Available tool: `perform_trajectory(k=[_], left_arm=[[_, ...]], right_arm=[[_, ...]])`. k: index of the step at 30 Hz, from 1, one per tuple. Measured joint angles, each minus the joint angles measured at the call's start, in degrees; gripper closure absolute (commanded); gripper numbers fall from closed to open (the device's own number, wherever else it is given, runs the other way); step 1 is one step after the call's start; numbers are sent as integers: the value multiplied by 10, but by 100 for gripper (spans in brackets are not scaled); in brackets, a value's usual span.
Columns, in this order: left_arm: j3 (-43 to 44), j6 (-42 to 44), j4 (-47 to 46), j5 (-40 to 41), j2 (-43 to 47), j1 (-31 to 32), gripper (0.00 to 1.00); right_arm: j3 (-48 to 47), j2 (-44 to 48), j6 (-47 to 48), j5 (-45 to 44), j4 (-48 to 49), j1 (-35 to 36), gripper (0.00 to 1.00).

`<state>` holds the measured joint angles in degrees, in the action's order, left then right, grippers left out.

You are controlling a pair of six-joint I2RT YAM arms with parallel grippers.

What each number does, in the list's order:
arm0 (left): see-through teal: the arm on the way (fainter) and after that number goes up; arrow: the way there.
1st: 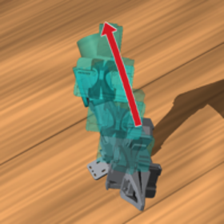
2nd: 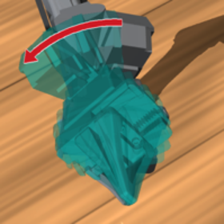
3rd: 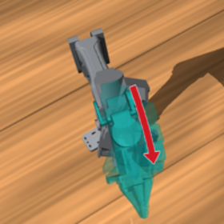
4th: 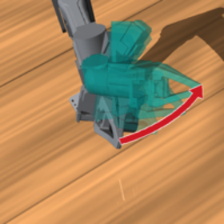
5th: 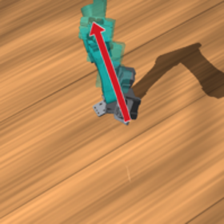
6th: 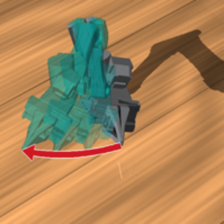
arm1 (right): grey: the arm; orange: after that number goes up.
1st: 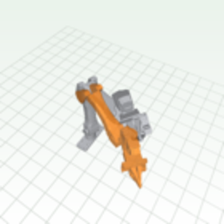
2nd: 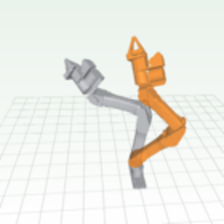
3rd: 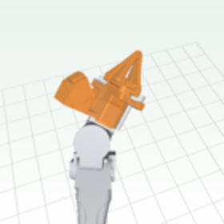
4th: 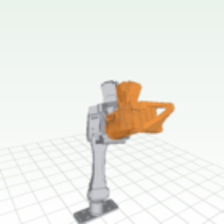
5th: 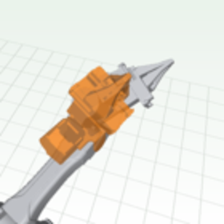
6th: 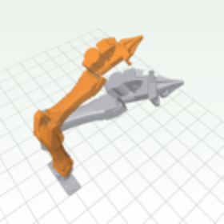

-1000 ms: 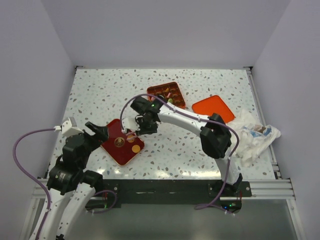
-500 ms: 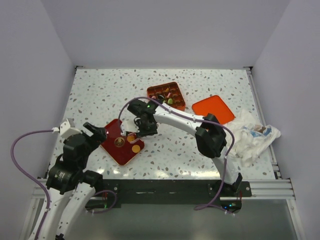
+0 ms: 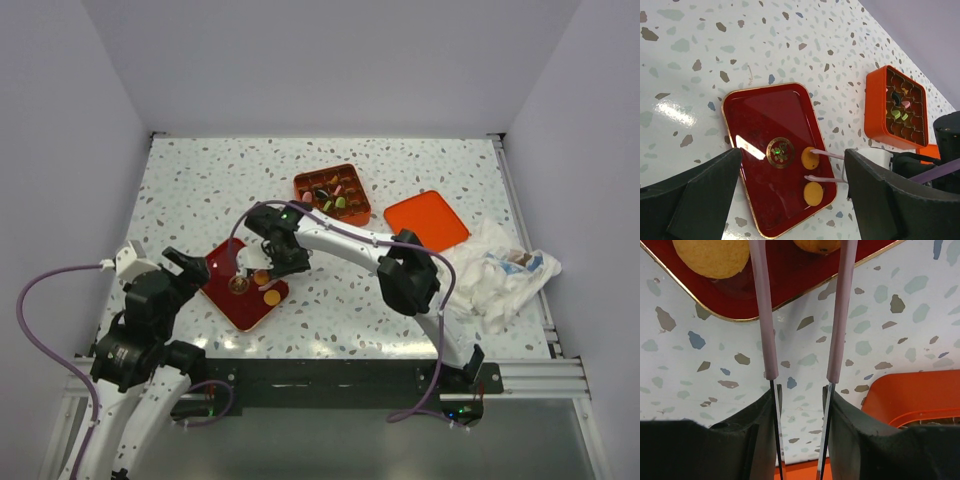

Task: Pack the cookies
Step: Pick up the fake cookies from the plate.

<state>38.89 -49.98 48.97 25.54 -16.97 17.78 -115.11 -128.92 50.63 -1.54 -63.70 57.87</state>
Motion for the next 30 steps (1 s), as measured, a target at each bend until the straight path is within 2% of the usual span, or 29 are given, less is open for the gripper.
perform_trajectory(k=[30], left_arm=[[10,0,5,18,11,0,11]], right_arm=[[-85,-50,9,-36,-58,12,59]])
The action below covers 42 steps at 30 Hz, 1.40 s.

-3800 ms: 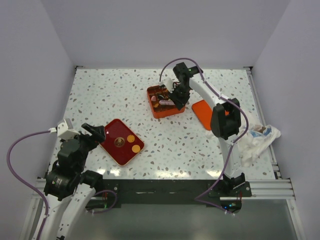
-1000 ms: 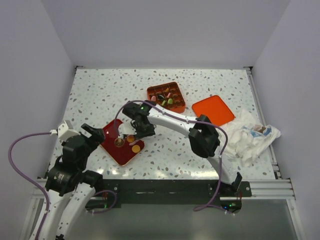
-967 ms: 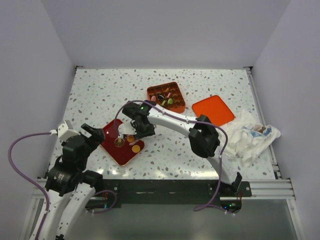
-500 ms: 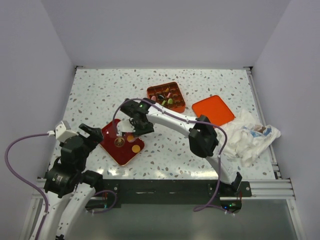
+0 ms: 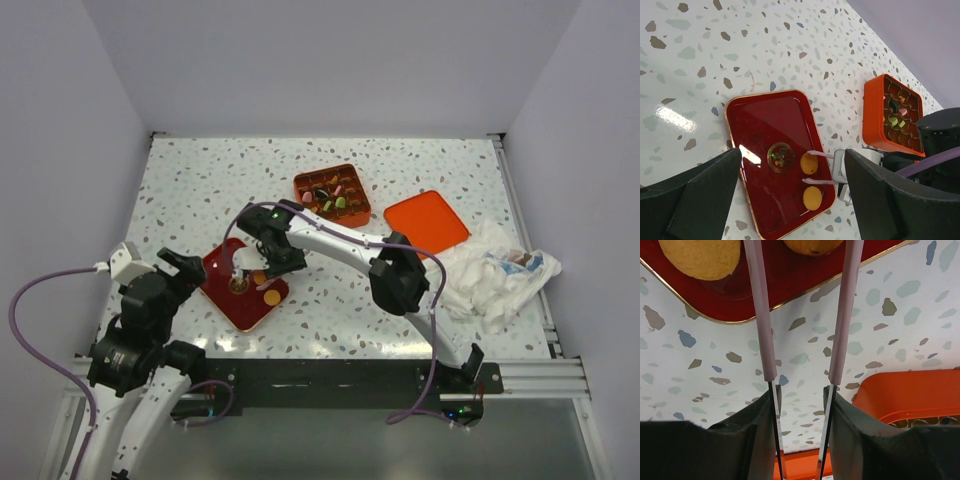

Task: Pack the cookies
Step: Pick up the fake cookies from the plate.

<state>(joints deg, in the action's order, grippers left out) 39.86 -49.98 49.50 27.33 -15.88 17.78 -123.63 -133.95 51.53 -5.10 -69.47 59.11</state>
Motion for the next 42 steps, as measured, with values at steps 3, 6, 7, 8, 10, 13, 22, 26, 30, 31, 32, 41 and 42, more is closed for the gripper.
perform_trajectory(k=[3,6,7,8,10,13,22,26,30,31,32,41,42], left_arm=[[0,0,1,0,1,0,11],[0,0,4,0,1,0,11],[0,0,6,0,1,0,11],[0,0,8,0,2,0,11],[0,0,10,0,2,0,11],[0,0,12,0,7,0,11],[0,0,13,0,16,0,11],[0,0,13,0,19,0,11],[0,0,14,0,21,0,11],[0,0,15,0,22,0,11],[0,0,15,0,23,0,11],[2,0,17,2,23,0,11],[2,0,17,2,23,0,11]], right_arm=[[-16,-4,0,0,-8,0,59],[-30,-8,0,0,-12,0,59],[-31,-8,0,0,-15,0,59],[-33,-8,0,-1,-17,0,59],[-36,-8,3,-3,-21,0,58],[-40,-8,12,-6,-30,0,58],[-51,-23,43,-14,-48,2,59],[-68,-35,54,-18,-54,5,59],[-82,-37,62,-19,-59,9,59],[-86,-37,62,-19,-60,9,59],[-89,-37,63,-19,-60,10,59],[-105,-47,66,-32,-63,12,58],[-106,-50,66,-33,-64,12,58]])
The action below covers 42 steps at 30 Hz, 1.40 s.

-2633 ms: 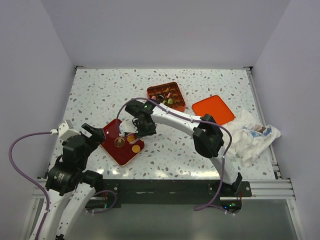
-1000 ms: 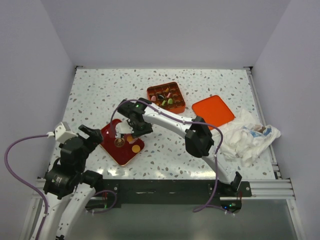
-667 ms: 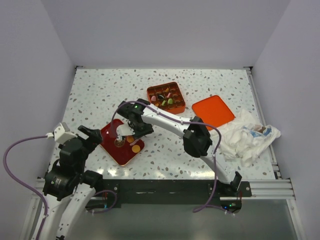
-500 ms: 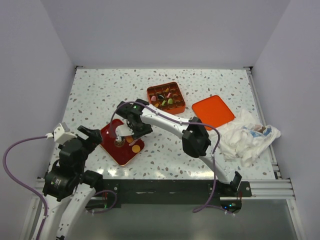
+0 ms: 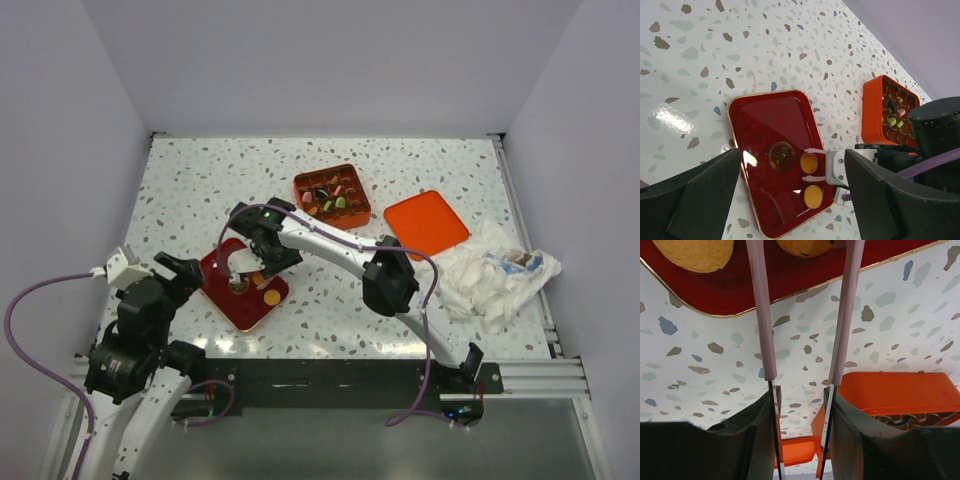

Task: Pack the cookies
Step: Pick up the fake cookies from the plate.

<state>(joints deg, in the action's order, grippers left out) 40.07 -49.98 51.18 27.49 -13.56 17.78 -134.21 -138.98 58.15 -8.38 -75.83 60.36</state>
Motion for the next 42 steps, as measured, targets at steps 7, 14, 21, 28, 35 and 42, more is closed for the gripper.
perform_trajectory(k=[7,14,21,28,35,42], left_arm=[[0,0,0,0,0,0,11],[0,0,0,0,0,0,11],[0,0,0,-2,0,0,11],[0,2,-1,-7,-10,0,11],[0,11,-6,-18,-22,0,11],[0,11,-10,-36,-22,0,11]], right_arm=[[-2,-19,0,-1,-1,0,60],[-22,-23,-5,5,-5,0,62],[-30,-22,-38,52,-6,0,65],[94,76,-39,100,-2,-5,68],[118,129,-2,94,-5,-28,71],[114,117,-10,48,-7,-34,78]])
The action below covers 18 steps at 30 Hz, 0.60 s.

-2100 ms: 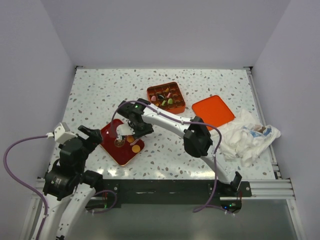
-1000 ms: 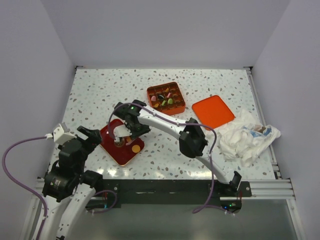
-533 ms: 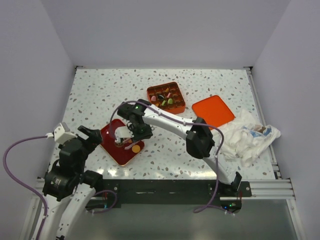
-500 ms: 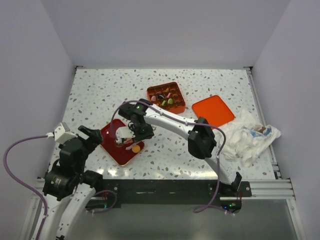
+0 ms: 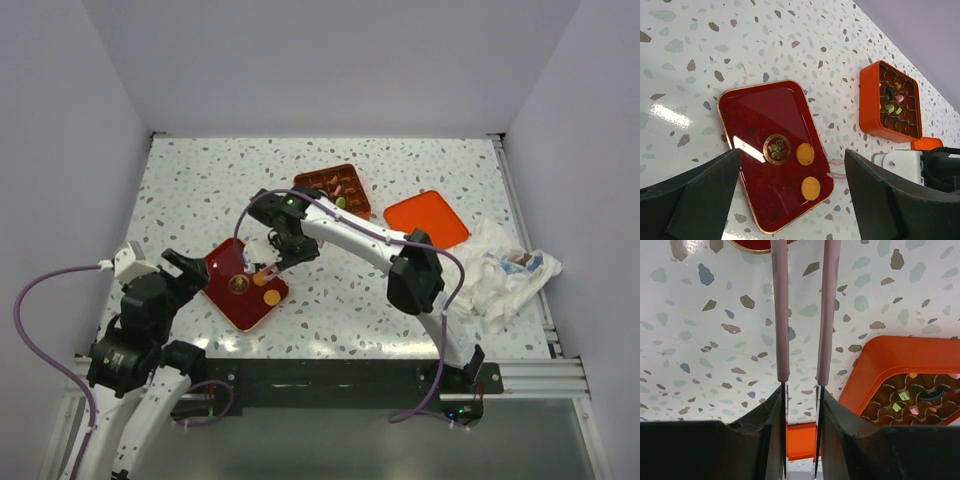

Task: Pack the cookies
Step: Pick up the fake cookies from the plate.

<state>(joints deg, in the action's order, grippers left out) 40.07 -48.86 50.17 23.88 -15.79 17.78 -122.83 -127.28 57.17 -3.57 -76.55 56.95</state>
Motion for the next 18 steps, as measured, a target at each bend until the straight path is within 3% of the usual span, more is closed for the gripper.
perform_trajectory(k=[9,18], left_arm=[[0,0,-14,-20,-15,0,11],[-6,0,-17,-30,-18,0,11]], right_arm=[[-25,-33,-131,49,0,0,82],[104,22,-304,168,24,11,75]])
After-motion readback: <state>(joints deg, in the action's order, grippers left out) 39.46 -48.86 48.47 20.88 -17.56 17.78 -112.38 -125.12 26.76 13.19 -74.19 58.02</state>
